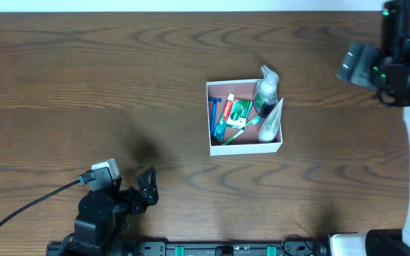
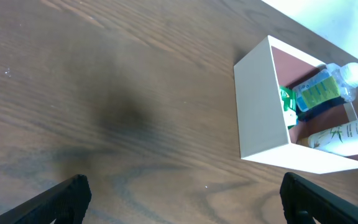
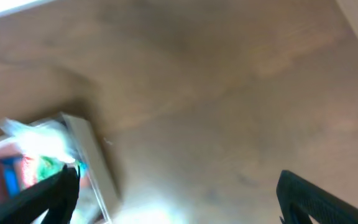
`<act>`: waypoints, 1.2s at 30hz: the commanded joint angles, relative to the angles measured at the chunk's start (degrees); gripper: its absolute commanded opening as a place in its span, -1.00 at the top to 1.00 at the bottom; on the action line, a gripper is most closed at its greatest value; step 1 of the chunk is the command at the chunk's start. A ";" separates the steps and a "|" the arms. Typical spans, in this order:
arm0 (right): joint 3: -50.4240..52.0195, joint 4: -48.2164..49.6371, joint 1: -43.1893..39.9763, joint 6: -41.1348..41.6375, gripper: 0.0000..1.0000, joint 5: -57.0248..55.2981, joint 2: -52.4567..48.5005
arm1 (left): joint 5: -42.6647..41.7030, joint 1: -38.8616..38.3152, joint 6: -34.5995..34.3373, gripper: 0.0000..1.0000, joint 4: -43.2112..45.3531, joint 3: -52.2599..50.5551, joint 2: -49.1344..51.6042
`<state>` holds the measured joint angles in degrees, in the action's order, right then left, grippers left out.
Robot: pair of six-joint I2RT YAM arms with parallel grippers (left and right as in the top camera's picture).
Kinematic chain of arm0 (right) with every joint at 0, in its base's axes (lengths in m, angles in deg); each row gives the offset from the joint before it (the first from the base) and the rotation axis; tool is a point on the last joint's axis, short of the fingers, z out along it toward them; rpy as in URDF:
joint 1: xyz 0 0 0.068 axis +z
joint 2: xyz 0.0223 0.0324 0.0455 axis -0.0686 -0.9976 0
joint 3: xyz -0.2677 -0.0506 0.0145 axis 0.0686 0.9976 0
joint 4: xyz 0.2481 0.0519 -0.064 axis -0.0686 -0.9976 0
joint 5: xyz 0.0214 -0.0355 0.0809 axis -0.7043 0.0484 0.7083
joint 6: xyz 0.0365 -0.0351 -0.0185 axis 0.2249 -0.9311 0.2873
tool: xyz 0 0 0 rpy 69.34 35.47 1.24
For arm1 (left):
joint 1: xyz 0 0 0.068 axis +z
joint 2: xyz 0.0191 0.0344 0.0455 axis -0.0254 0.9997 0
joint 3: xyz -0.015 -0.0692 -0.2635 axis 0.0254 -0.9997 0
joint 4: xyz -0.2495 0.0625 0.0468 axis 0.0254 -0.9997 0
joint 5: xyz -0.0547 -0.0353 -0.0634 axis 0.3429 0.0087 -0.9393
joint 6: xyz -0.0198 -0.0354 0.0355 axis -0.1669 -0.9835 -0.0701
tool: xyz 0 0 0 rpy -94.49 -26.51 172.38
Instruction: Pack container
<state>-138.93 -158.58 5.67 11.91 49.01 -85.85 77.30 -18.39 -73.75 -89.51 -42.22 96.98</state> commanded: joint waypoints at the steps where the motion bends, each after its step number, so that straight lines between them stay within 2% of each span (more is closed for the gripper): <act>1: 0.57 -3.30 -4.20 1.75 -0.99 -4.02 0.59 | 0.28 0.26 0.13 -0.96 0.02 0.26 -0.26; 11: 10.69 -2.27 -12.20 5.09 -0.99 -5.53 0.59 | 0.28 0.26 0.13 -0.96 0.02 0.26 -0.26; 25: 30.08 11.78 -12.96 5.09 -0.98 -1.62 0.59 | 0.28 0.26 0.13 -0.96 0.02 0.26 -0.26; 36: 32.57 14.38 -12.98 4.87 -0.99 -3.41 0.59 | 0.28 0.24 0.13 -0.96 0.02 0.26 -0.26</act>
<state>-106.49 -144.60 -6.76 16.15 46.52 -85.83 77.30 -18.39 -73.75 -89.51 -42.22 96.98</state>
